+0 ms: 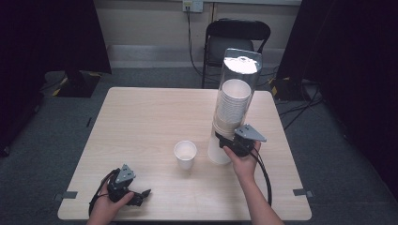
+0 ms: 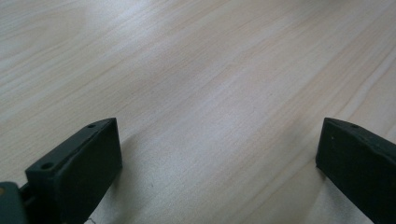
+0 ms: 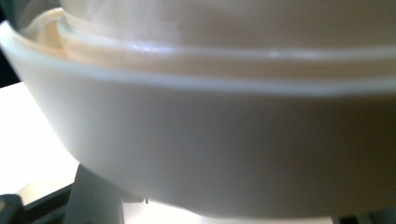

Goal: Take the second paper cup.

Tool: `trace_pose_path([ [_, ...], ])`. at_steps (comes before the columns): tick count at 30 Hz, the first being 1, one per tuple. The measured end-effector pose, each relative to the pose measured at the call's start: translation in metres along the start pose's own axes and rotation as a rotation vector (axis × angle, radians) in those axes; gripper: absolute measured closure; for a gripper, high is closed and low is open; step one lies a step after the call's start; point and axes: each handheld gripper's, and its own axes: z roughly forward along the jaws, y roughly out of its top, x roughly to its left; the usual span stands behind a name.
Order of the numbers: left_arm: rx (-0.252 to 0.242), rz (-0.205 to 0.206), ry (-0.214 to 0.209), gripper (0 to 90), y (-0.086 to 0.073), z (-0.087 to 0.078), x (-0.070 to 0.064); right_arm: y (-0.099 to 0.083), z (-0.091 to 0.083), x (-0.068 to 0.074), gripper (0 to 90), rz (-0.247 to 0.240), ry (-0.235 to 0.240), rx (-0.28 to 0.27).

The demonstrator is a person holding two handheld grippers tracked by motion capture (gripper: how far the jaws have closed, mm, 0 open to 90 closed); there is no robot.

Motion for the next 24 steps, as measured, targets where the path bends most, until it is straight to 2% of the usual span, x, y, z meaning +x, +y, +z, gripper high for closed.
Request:
trace_pose_path([
  [17,0.0,0.001,0.0,0.0,0.0,0.0,0.0,-0.003,0.001,-0.001,35.6,-0.022,0.0,-0.001],
  [18,0.0,0.0,0.0,0.0,0.0,0.0,0.0,-0.005,0.002,-0.002,36.0,-0.03,0.002,0.025],
  [19,0.0,0.0,0.0,0.0,0.0,0.0,0.0,-0.012,0.004,-0.003,37.2,-0.057,-0.011,0.084],
  [20,0.001,0.002,0.0,0.0,0.0,0.0,0.0,-0.024,0.007,-0.005,37.3,-0.058,0.0,0.094],
  [21,0.0,0.0,0.0,0.0,0.0,0.0,0.0,-0.028,0.004,-0.006,37.2,-0.02,0.011,0.069],
  [24,0.0,0.0,0.0,0.0,0.0,0.0,0.0,-0.023,0.007,-0.007,37.1,-0.014,0.02,0.099],
])
